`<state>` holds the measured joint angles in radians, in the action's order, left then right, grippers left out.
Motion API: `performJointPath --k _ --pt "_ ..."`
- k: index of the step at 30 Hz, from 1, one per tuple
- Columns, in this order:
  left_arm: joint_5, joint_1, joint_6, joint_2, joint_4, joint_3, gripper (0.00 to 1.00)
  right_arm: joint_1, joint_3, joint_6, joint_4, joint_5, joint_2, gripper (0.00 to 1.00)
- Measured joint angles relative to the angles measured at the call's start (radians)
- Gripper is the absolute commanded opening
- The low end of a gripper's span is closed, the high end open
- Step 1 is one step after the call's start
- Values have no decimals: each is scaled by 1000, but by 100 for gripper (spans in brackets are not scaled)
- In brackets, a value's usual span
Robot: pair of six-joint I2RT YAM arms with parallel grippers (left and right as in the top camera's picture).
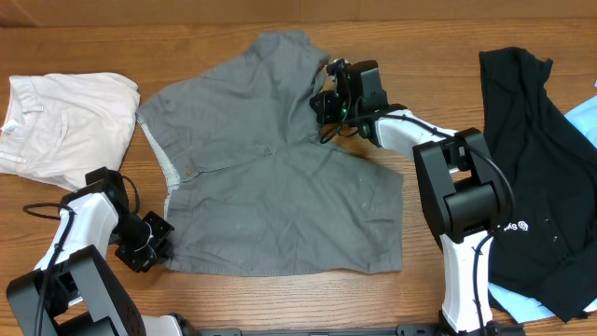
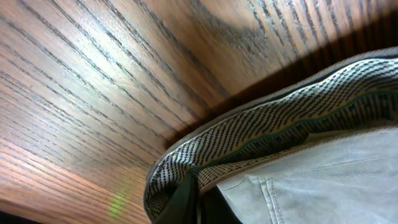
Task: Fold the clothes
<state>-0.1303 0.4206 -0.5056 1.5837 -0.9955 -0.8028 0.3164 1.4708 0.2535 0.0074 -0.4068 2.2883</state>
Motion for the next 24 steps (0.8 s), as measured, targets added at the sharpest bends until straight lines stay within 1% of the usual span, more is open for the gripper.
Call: performJointPath --k 2,4,9,10,12,13,16,20,21,22,24 --pt "0 0 0 0 0 0 7 -9 5 15 -58 19 -1 4" --pt "0 0 0 0 0 0 7 -29 24 27 -151 49 -15 4" --pt "-9 0 0 0 1 0 7 -61 126 24 -409 161 -121 4" --pt "-14 0 0 0 2 0 7 -58 143 20 -439 180 -146 7" --pt "-19 -2 0 0 2 0 7 -40 177 7 -524 229 -195 23" --pt "-18 -2 0 0 1 0 7 -27 190 8 -571 256 -216 27" --pt "-15 -2 0 0 0 0 7 6 202 -11 -710 296 -238 28" --pt "-15 -2 0 0 0 0 7 31 164 -25 -824 332 -215 29" --pt "-14 -2 0 0 0 0 7 32 155 -26 -830 343 -210 41" --pt "-15 -2 0 0 0 0 7 31 144 -13 -832 376 -200 48" --pt "-15 -2 0 0 0 0 7 21 139 4 -821 427 -190 48"
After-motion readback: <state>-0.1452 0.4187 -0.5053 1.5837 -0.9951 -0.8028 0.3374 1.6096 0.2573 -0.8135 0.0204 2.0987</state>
